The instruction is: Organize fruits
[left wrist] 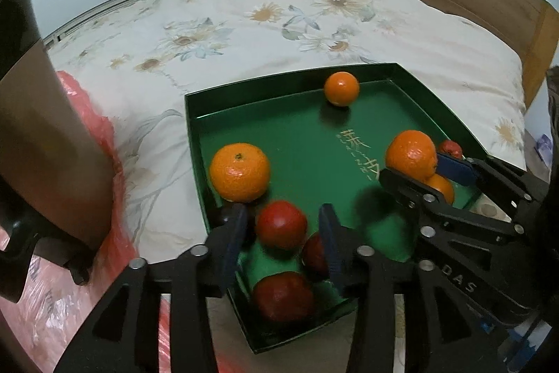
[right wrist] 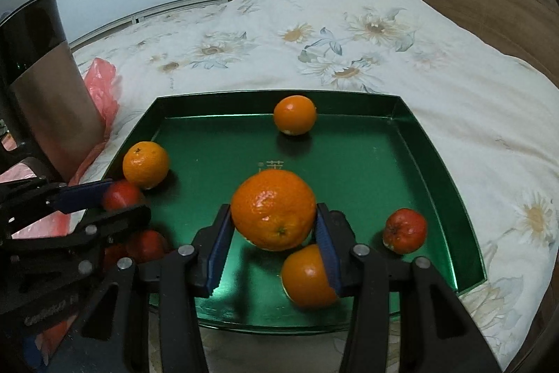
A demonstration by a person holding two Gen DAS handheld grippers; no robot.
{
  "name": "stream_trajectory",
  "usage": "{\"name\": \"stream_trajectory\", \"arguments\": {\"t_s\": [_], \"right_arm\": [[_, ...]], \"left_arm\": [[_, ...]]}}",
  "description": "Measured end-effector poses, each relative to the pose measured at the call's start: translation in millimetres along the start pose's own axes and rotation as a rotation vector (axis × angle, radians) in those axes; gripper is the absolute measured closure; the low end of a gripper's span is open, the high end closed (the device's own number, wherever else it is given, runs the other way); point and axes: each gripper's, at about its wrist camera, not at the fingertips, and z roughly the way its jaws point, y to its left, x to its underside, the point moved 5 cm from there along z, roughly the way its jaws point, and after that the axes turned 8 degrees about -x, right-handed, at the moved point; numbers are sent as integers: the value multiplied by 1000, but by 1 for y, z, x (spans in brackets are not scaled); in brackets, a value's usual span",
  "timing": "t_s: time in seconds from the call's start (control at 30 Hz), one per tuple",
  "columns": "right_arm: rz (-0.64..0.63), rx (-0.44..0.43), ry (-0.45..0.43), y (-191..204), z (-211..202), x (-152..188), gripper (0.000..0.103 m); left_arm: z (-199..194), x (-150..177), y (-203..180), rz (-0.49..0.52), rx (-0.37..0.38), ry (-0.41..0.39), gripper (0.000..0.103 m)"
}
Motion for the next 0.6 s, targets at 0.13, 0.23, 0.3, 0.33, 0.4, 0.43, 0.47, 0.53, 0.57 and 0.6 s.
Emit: {"name": "stream_trajectory", "arguments": {"t_s": [0.13, 0.23, 0.3, 0.33, 0.4, 0.43, 0.47, 0.53, 0.57, 0.6], "right_arm": [[0, 31, -10, 0, -5, -2, 0], [12, 28, -14, -1, -12, -3, 0], [11, 31, -14, 1, -16, -3, 0], [14, 26, -16, 2, -19, -3, 0], [18, 19, -22, 7, -25, -2, 0], [17, 16, -25, 10, -29, -2, 0], [18, 13, -27, 13, -32, -1, 0], [16, 3, -33, 23, -40, 0, 0], [15, -2, -35, 27, -44, 2, 0], [14, -8, -37, 33, -48, 4, 0]], "left_arm": [[-8, -2, 5, -7, -12, -21, 48], [-14, -2, 12, -15, -22, -25, 47], [-21, -1, 16, -19, -27, -30, 47], [-26, 0, 19, -22, -31, -35, 47], [-36, 3, 26, -34, -38, -47, 44], [-40, 5, 29, -41, -40, -49, 43], [-45, 8, 33, -51, -42, -52, 43], [-57, 15, 42, -77, -51, -56, 43], [-65, 21, 50, -99, -53, -62, 43], [-71, 26, 54, -112, -56, -64, 42]]}}
